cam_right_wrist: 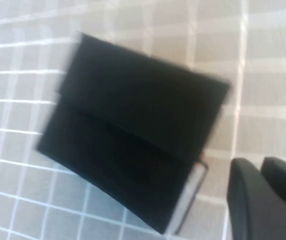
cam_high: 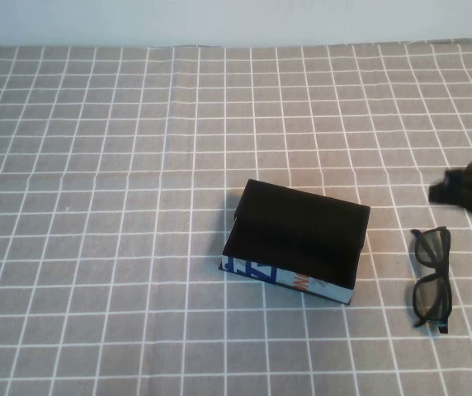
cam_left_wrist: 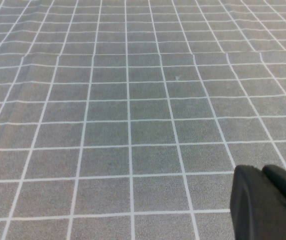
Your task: Take glasses out of glasses case
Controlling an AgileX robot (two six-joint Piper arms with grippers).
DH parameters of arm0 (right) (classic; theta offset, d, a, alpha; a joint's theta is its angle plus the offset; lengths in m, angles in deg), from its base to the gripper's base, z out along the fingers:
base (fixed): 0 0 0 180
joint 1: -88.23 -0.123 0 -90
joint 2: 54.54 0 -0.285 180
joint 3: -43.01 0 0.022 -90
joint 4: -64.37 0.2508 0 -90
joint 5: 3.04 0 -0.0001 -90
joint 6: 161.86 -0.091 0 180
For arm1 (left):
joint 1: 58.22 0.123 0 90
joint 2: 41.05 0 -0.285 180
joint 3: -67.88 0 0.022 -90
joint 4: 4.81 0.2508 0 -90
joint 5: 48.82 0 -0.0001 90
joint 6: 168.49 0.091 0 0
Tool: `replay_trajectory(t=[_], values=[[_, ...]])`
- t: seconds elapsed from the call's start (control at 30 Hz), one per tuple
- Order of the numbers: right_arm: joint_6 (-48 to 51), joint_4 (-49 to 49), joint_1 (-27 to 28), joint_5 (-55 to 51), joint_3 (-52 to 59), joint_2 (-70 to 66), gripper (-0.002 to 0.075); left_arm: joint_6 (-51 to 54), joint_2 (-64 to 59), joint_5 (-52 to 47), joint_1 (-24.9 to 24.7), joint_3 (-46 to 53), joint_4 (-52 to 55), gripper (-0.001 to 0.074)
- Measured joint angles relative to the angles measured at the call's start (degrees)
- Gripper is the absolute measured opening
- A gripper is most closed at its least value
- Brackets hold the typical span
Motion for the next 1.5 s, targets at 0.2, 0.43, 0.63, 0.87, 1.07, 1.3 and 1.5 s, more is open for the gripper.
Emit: replay_trajectory(t=[0.2,0.43,0.63,0.87,1.07,1.3,1.5], values=[[-8.5,-13.7,0.0,-0.7,-6.1,12.5,-0.0012,0.0,0.0,0.0,0.0,0.0,0.0,-0.0005],[-21.4,-35.4,-0.3,0.0,-5.4,31.1,-0.0016,0.0,0.0,0.0,0.0,0.0,0.0,-0.0005],[-25.2,-37.2,-2.4,1.7,2.3,44.1,-0.0016,0.0,0.0,0.0,0.0,0.0,0.0,-0.0005],[-28.6,-30.4,-2.6,2.3,12.7,53.0,-0.0016,0.0,0.0,0.0,0.0,0.0,0.0,-0.0005],[-29.0,-21.1,-2.6,2.6,17.4,54.2,-0.0016,0.0,0.0,0.0,0.0,0.0,0.0,-0.0005],[-29.3,-20.2,-2.6,2.6,21.0,54.2,-0.0017,0.0,0.0,0.0,0.0,0.0,0.0,-0.0005],[-29.3,-24.7,-1.6,4.5,24.3,57.2,-0.0017,0.0,0.0,0.0,0.0,0.0,0.0,-0.0005]])
